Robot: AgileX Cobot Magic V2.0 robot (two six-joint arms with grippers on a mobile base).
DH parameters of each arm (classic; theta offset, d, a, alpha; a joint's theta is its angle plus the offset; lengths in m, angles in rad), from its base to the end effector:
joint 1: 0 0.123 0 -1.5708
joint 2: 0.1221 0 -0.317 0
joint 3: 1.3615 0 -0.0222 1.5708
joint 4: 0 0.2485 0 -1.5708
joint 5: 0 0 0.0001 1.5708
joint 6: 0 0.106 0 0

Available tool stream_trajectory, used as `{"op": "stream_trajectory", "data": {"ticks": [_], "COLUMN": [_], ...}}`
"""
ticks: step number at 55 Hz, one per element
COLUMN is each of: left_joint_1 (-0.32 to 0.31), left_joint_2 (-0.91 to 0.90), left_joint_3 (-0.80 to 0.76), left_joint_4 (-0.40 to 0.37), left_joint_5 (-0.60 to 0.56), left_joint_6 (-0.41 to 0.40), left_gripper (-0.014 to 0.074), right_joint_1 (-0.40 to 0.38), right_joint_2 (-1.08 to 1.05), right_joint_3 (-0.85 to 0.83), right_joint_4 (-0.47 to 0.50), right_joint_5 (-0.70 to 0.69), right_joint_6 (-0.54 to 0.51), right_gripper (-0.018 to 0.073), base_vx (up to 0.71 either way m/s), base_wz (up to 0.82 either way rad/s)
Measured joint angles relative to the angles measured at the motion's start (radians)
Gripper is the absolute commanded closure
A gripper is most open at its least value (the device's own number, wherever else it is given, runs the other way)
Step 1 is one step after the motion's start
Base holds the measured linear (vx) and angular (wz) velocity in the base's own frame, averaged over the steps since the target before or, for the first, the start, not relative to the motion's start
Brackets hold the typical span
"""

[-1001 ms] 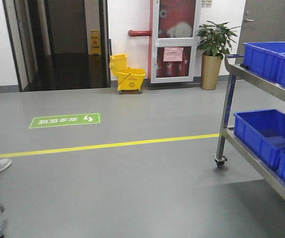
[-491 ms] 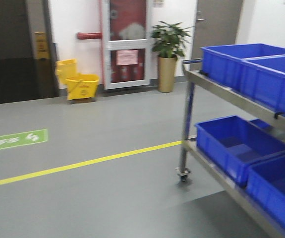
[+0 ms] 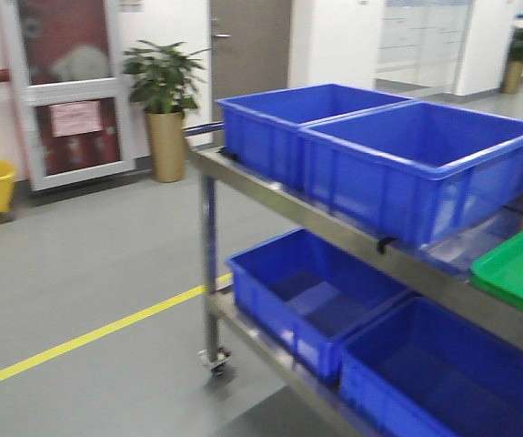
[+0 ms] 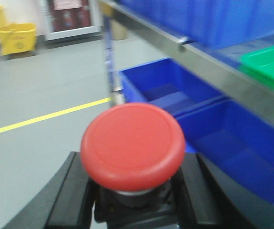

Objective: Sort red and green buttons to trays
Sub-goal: 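Drive the base, holding both buttons, to the counter with the trays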

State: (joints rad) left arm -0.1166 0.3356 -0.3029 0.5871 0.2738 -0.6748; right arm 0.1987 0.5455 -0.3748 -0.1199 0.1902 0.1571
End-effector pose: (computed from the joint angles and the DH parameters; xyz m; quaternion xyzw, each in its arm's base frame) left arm 0.0671 0.0082 0.2804 -0.0439 0.7644 -0.0137 0.6432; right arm 0.1010 0.0179 0.2920 -0.0566 0.7945 0.0628 0.6013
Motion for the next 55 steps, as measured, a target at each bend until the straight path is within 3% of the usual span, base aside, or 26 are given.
{"op": "stream_trajectory", "data": {"ticks": [21,55], "left_joint_1": [0.000,0.000], "left_joint_2": [0.000,0.000], "left_joint_3": [0.000,0.000], "left_joint_4": [0.000,0.000], "left_joint_5": [0.000,-0.001], "left_joint_6": [0.000,0.000], "left_gripper": [0.0596,0.0596], "right_joint_1": [0.000,0.000], "right_joint_2": [0.000,0.000], "right_joint_3": [0.000,0.000], "right_joint_4": [0.000,0.000], "right_joint_5": [0.000,0.000], "right_joint_6": [0.000,0.000], "right_gripper": [0.0564,0.0564], "base_vx": [0.47,0.32], "base_wz": [-0.66,-0.89]}}
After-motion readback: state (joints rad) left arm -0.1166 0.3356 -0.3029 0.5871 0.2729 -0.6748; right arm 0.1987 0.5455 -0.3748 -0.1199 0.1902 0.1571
